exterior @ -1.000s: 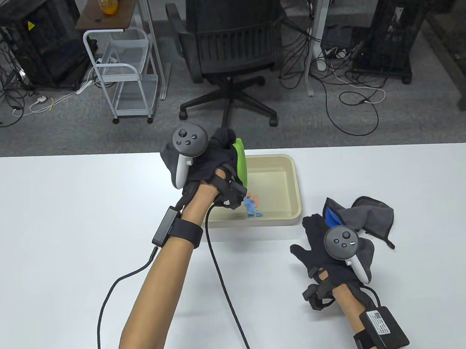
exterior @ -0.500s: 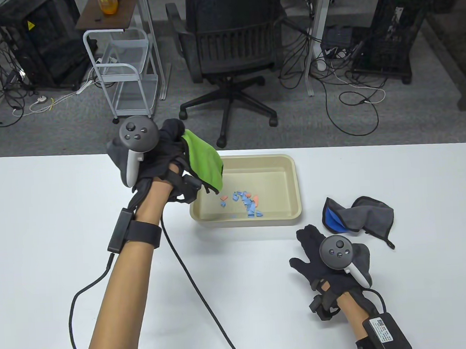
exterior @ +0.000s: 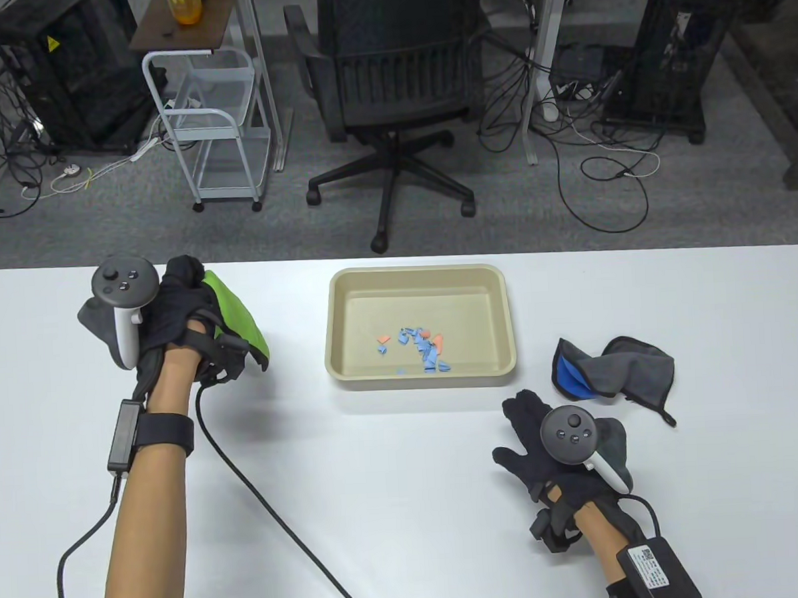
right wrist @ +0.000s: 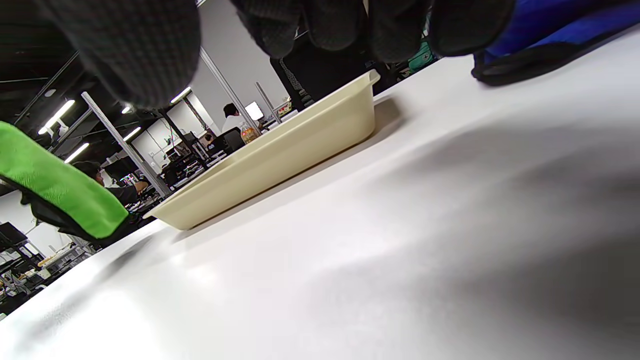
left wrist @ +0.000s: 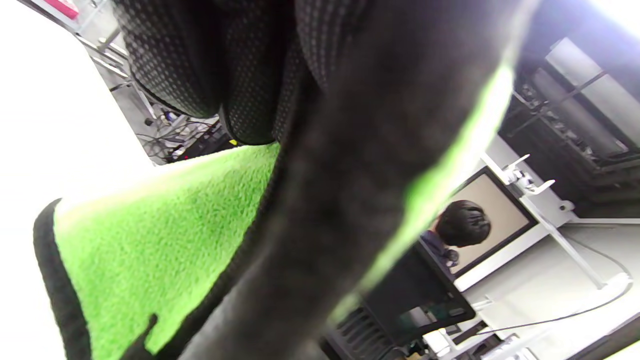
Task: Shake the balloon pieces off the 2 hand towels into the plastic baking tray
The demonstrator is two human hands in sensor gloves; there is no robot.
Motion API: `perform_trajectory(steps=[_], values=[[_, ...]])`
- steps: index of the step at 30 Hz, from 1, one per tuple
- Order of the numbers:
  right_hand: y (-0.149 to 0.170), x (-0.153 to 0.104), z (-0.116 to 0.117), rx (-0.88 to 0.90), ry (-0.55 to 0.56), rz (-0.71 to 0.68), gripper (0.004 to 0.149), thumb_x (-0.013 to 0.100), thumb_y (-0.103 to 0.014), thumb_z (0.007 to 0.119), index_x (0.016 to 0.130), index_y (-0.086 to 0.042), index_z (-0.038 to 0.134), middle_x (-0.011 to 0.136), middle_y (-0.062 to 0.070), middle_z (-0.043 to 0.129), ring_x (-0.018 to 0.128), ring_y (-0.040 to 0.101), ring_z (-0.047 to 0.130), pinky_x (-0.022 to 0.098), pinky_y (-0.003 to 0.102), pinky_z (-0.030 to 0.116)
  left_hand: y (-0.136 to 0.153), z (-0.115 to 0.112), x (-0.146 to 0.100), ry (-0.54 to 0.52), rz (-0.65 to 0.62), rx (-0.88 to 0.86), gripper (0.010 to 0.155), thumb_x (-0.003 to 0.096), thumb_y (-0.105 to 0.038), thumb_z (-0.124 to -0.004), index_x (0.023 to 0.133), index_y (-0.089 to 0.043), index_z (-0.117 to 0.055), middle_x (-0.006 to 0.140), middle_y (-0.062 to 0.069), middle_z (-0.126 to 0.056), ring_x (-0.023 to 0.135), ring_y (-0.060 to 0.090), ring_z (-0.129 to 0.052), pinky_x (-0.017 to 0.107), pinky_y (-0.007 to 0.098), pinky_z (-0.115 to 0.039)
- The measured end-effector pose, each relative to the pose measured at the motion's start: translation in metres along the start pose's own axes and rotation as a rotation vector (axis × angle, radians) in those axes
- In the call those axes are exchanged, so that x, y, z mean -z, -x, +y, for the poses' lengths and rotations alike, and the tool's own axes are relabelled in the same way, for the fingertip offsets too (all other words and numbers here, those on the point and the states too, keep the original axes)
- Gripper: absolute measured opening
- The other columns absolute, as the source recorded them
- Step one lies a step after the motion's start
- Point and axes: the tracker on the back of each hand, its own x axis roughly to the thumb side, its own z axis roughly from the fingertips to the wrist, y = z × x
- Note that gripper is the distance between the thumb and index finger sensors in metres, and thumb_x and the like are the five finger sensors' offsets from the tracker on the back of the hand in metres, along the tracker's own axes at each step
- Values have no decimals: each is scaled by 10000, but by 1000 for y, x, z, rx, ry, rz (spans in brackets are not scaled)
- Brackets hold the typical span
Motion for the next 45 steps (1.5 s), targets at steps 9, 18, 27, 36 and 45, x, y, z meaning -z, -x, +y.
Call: perform_trajectory(steps=[9,18,27,36,45], values=[[-2,-1,2,-16,-8,-5,776,377,-519,798,1018,-231,469,1169,112,390,1038,432,474,699,604,570,82,-28,-7,75,42,225,410,370,-273,-828,725,-413,-678,815,-135,-867,922,250,-871,644,467,-766],[-4,-1,4,-34,-22,-11,778,376,-521,797,1019,-231,469,1169,114,395,1038,432,472,699,607,564,128,-66,-13,218,71,477,413,363,-278,-835,719,-422,-681,790,-134,-891,894,234,-900,639,457,-773],[-6,0,4,-32,-14,-23,776,377,-521,797,1019,-231,471,1170,111,394,1040,432,471,701,610,559,138,-77,-24,311,76,553,461,391,-235,-778,767,-432,-600,872,-145,-795,987,213,-738,706,475,-652],[-9,-1,4,-36,-14,-39,778,377,-522,797,1020,-234,467,1172,110,385,1041,436,462,702,613,553,127,-45,-39,362,85,529,625,406,-184,-723,944,-382,-474,1077,-39,-447,1087,301,-454,752,558,-497],[-20,-2,4,-37,6,-77,778,377,-526,793,1021,-238,463,1174,108,380,1044,437,446,706,617,540,76,25,-75,204,-108,259,706,410,-256,-746,1004,-360,-378,1115,8,-235,1099,353,-209,752,628,-333]])
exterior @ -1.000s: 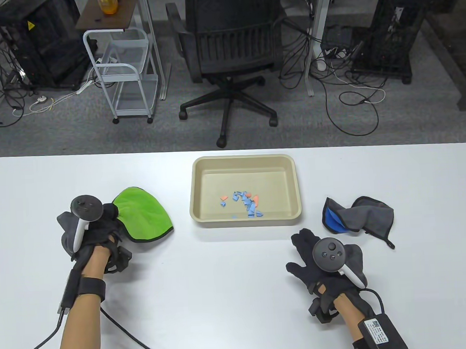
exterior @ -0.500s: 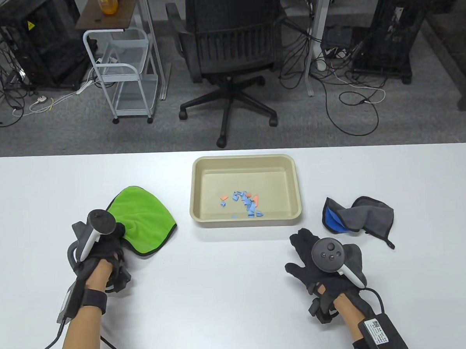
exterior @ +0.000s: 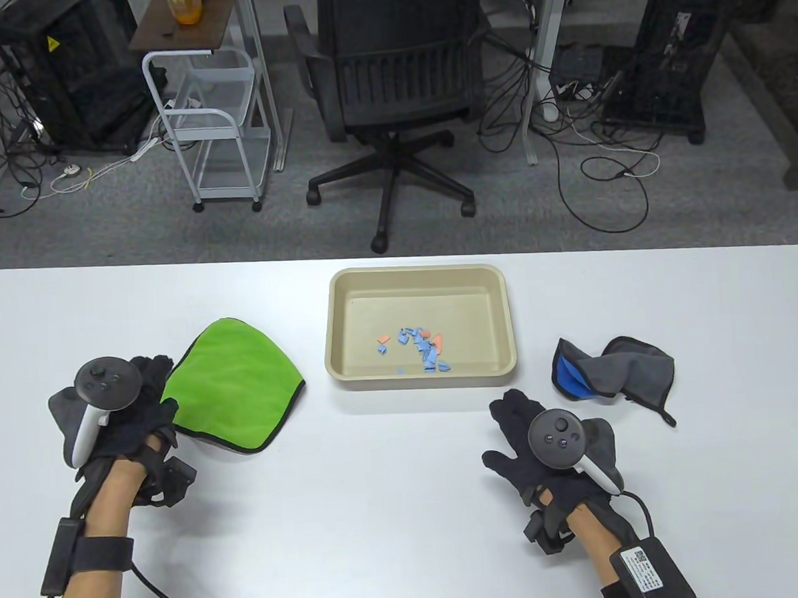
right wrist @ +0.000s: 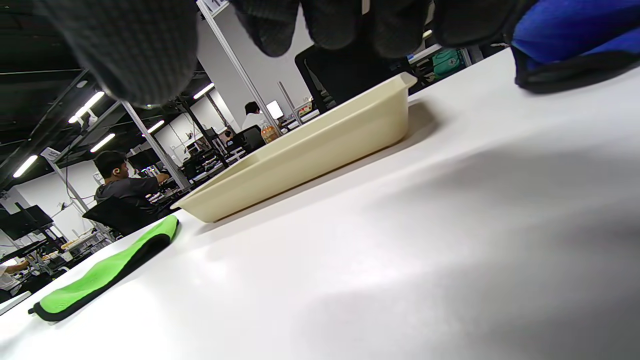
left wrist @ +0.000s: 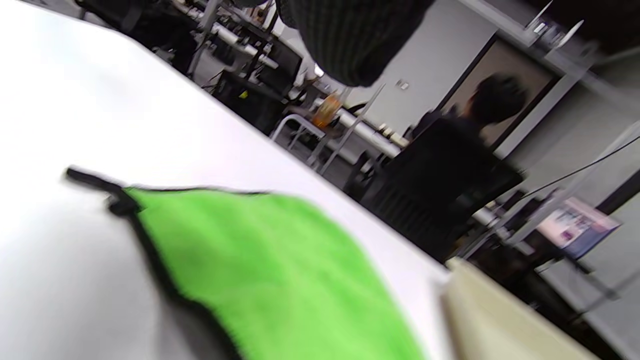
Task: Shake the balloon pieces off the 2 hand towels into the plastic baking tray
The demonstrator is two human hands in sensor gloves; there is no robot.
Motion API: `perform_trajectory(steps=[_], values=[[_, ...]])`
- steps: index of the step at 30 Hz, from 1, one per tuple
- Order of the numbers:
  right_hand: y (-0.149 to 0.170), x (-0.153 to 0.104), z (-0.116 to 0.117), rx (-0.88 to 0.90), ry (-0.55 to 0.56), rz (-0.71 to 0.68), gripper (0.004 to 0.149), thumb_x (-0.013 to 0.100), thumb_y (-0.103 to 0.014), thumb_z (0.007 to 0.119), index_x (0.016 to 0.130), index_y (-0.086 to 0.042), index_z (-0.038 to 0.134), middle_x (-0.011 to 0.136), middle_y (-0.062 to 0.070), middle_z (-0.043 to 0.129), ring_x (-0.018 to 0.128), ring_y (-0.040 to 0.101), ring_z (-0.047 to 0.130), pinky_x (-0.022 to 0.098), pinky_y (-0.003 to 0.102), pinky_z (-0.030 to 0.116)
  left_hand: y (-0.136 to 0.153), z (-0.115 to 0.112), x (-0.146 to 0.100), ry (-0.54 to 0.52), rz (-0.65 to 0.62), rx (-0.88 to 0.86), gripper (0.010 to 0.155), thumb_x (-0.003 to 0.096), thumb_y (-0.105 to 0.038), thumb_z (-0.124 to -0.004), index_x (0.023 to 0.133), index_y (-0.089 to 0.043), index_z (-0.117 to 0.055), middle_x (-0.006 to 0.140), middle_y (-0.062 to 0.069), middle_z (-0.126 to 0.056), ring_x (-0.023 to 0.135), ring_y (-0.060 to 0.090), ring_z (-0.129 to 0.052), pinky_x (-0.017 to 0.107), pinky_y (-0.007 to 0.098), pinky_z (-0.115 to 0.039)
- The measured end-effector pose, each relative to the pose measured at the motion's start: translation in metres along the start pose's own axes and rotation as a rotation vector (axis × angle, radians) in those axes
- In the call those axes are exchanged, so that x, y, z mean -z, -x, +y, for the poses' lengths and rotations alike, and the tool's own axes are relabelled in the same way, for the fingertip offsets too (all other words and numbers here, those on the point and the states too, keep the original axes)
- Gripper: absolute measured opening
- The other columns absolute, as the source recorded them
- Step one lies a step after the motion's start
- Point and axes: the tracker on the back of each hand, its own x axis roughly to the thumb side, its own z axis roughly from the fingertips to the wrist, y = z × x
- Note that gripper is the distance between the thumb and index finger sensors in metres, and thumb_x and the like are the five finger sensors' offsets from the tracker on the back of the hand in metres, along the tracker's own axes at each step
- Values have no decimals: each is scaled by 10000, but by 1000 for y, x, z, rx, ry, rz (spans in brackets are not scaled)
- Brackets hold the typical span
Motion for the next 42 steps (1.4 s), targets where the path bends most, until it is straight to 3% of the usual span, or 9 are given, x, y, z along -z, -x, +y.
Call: perform_trajectory(steps=[4,8,11,15,21,23,42], values=[[-7,-3,-1,-16,34,-29,804,377,-533,786,1028,-246,411,1181,92,336,1048,443,416,711,622,521,-36,8,-21,-10,-158,-72,794,388,-472,-765,1032,-374,-311,1127,31,-186,1090,386,-165,748,628,-329],[-13,-4,-5,-23,62,-58,813,378,-542,778,1031,-256,388,1186,79,322,1052,447,385,715,629,498,-77,-5,-46,-10,-330,-90,841,368,-585,-721,1038,-413,-244,1135,19,-120,1083,389,-66,738,656,-257],[-17,-5,-7,-9,88,-77,805,377,-549,769,1030,-267,393,1187,72,331,1053,448,367,716,635,482,-108,-37,-66,45,-462,-66,854,356,-644,-679,1037,-442,-204,1139,-1,-77,1076,375,-11,730,669,-215],[-24,-8,-5,-22,89,-110,796,378,-561,754,1030,-275,399,1189,60,325,1061,429,333,719,640,461,-138,-102,-81,211,-539,-24,860,344,-681,-642,1026,-471,-162,1133,-34,-37,1057,338,51,724,676,-184],[-31,-10,-3,-33,101,-145,787,374,-573,742,1028,-289,410,1192,41,331,1068,401,296,723,638,443,-145,-189,-82,355,-555,60,852,334,-698,-614,1017,-483,-154,1129,-49,-45,1055,312,46,725,668,-192],[-32,-10,-1,-45,100,-148,789,373,-575,740,1029,-290,406,1192,46,314,1069,390,272,725,638,429,-141,-204,-81,389,-540,79,850,332,-695,-616,1014,-486,-155,1128,-50,-48,1053,311,48,725,667,-192],[-40,-11,4,-90,98,-175,796,369,-582,736,1029,-285,403,1191,62,317,1070,389,276,724,648,412,-137,-210,-84,381,-535,96,832,338,-684,-622,1006,-507,-159,1135,-35,-73,1062,314,22,730,662,-211]])
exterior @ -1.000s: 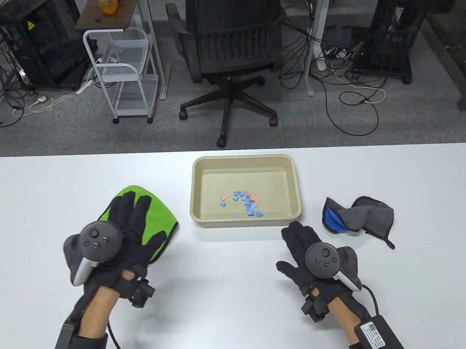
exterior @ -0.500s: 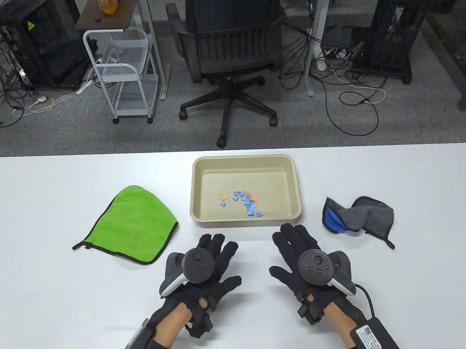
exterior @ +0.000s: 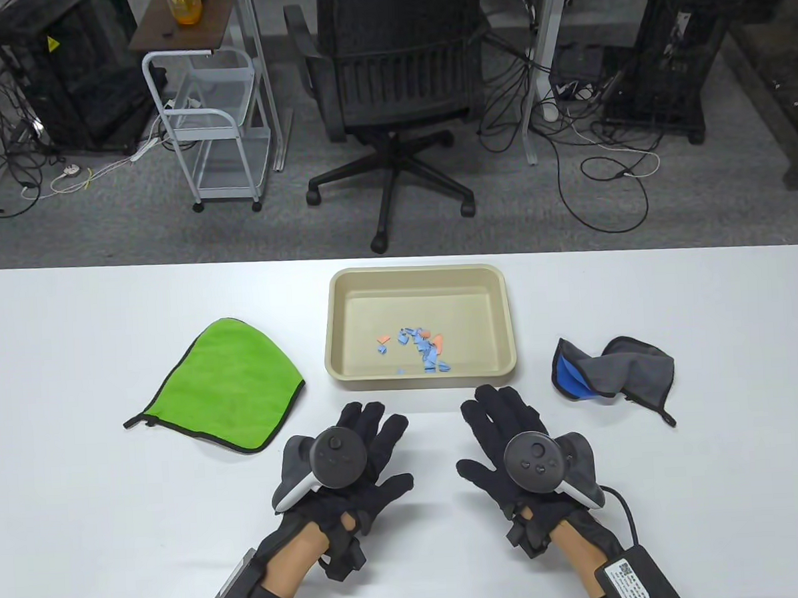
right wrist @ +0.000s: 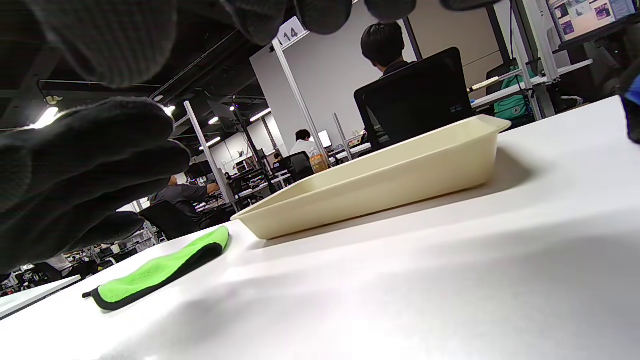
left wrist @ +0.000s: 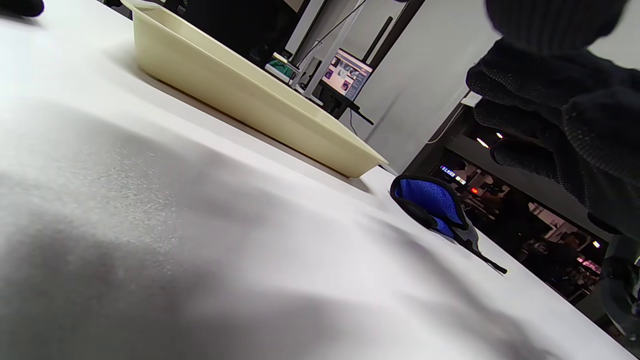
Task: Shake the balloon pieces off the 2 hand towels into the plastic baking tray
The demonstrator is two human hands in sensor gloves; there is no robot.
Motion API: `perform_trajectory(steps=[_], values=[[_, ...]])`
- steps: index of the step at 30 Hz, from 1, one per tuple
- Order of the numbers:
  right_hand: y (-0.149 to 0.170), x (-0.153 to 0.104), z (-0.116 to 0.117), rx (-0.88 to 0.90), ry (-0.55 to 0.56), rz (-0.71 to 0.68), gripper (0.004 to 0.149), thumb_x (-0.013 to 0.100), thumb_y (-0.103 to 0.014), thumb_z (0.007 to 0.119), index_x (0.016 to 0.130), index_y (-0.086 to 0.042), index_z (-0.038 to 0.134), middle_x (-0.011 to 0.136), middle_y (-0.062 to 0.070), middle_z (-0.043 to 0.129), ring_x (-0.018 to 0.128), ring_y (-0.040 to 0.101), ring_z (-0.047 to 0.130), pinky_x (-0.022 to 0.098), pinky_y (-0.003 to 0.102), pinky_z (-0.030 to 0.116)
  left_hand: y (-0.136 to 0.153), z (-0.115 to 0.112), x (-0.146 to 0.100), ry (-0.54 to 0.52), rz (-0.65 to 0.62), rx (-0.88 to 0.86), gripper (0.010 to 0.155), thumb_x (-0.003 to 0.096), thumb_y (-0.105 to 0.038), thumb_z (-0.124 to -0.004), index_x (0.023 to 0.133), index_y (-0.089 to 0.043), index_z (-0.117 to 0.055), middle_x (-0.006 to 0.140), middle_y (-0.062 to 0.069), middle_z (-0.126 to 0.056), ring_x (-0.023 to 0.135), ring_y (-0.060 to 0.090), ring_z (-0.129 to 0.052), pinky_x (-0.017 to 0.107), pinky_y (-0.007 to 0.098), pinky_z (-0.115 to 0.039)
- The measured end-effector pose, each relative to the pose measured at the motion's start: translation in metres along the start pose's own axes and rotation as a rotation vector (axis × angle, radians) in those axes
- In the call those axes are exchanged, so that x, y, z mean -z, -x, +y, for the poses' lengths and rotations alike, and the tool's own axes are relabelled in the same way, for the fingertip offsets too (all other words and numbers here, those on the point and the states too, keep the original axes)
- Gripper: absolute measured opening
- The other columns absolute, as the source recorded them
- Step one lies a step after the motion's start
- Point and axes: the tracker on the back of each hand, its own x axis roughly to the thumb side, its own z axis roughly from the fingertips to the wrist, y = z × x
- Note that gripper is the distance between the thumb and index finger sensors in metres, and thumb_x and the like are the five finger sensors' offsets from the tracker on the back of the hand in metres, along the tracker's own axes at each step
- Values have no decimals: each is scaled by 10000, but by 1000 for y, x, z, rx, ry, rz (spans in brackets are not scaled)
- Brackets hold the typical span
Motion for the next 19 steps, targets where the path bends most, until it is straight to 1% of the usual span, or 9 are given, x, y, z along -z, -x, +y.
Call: perform_trajectory(steps=[19], values=[[-5,0,3,-25,-17,-13,793,369,-578,742,1028,-284,414,1191,62,327,1069,392,293,722,653,414,0,-1,-1,-5,2,-10,834,338,-681,-625,1008,-500,-163,1137,-28,-82,1063,314,19,730,661,-212]])
